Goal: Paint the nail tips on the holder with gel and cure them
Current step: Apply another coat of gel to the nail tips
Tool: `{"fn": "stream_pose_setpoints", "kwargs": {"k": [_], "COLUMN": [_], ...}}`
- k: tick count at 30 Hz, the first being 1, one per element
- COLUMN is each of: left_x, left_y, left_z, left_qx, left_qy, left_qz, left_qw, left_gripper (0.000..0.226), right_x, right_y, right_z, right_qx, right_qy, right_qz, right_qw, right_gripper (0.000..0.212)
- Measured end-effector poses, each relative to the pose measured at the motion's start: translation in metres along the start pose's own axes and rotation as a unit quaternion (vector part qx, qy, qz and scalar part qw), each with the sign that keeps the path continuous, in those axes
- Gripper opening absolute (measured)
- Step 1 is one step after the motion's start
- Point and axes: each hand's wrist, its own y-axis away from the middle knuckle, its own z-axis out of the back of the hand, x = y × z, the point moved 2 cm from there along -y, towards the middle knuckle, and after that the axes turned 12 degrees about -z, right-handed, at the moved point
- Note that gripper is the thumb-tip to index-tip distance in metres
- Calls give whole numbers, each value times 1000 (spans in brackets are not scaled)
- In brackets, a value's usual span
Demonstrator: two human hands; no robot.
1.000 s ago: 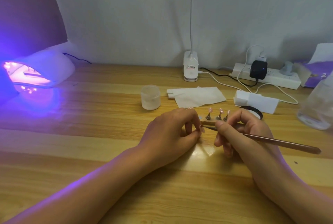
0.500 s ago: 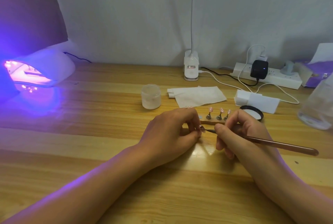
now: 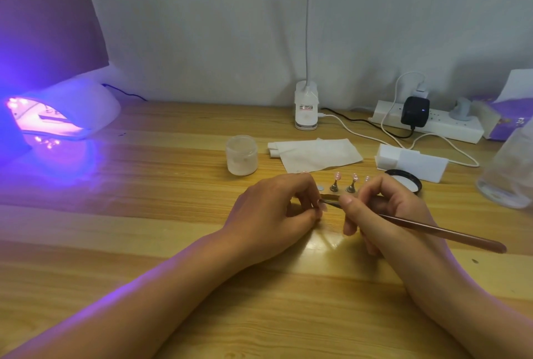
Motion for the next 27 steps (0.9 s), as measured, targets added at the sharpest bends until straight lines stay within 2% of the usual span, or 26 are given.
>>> {"fn": "stream_pose_setpoints", "kwargs": {"k": [10,16,21,24,27], "left_x": [1,0,-1,0,0], "left_y": [0,0,0,0,0], "left_z": [0,1,1,1,0], "left_qx": [6,-8,-7,-8,-1], "left_qy": [7,20,8,1,-4], "left_qz": [2,-2,-10,-9,-13], "left_qw": [1000,1000,1000,1000,1000], "left_gripper": [7,6,11,11,14], "right_x": [-3,-1,4,4,3], "right_y": [0,0,2,4,3], "right_z": [1,3,2,3,4], "right_qx": [-15,-29,-27,-26,-15], "right_qy": [58,-52,-81,-86,-95], "right_qz": [-2,-12,-5,-12,-22], "right_qw": [998,998,996,996,995], "right_gripper": [13,14,25,23,11]}}
